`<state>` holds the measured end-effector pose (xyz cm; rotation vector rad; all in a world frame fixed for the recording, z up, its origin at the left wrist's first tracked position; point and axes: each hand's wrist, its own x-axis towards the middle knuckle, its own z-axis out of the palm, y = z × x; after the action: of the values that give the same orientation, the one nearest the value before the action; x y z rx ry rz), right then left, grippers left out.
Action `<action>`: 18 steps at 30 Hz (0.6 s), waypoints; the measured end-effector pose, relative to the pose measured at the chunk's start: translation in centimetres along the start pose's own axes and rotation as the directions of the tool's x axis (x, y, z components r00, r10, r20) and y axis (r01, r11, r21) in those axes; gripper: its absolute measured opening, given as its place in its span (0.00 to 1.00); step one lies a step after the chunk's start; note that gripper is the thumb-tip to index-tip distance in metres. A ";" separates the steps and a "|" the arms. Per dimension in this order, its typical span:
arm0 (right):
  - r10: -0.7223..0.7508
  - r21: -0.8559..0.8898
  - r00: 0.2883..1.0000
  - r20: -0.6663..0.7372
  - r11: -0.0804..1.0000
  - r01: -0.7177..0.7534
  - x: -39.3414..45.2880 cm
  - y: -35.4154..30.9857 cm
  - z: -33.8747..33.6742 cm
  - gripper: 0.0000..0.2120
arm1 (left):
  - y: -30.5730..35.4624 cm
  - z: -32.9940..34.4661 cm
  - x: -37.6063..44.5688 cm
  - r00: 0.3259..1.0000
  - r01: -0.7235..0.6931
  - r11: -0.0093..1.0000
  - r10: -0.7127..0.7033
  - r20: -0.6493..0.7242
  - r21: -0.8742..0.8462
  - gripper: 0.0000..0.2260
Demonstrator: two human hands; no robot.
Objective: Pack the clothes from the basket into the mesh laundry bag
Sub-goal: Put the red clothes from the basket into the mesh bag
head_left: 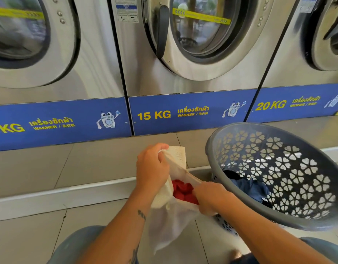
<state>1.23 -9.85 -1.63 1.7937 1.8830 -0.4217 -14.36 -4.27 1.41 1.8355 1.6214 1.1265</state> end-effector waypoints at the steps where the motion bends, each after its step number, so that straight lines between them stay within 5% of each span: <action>1: -0.002 0.044 0.999 -0.046 0.999 0.004 0.2 0.0 -0.1 0.14 | -0.2 0.0 -0.1 1.000 0.001 1.000 -0.001 0.029 0.004 0.18; 4: 0.085 0.320 0.976 -0.198 0.947 -0.017 1.4 0.3 0.0 0.10 | -1.1 0.2 -0.4 0.991 0.010 1.000 -0.006 0.136 -0.030 0.21; 8: 0.316 0.827 0.912 -0.261 0.560 0.043 2.3 0.2 0.5 0.11 | -1.4 0.9 -1.1 0.968 0.012 1.000 -0.006 0.251 -0.021 0.22; 14: 0.374 0.959 0.887 -0.270 0.192 0.211 2.8 -1.4 1.0 0.07 | -1.2 1.4 -1.1 0.974 -0.022 0.997 0.038 0.223 -0.074 0.22; 16: 0.255 0.962 0.928 -0.273 0.093 0.257 2.8 -1.3 1.3 0.07 | -0.8 1.4 -1.2 0.974 -0.020 0.993 0.045 0.221 -0.114 0.23; 18: 0.049 0.953 0.966 -0.254 0.186 0.241 2.8 -1.3 2.2 0.08 | -0.5 1.5 -1.3 0.972 0.004 0.988 0.032 0.231 -0.152 0.23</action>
<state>0.25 -8.80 -5.12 2.5350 1.9887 -1.9864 -13.45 -5.16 -0.16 1.8067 1.3546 0.9702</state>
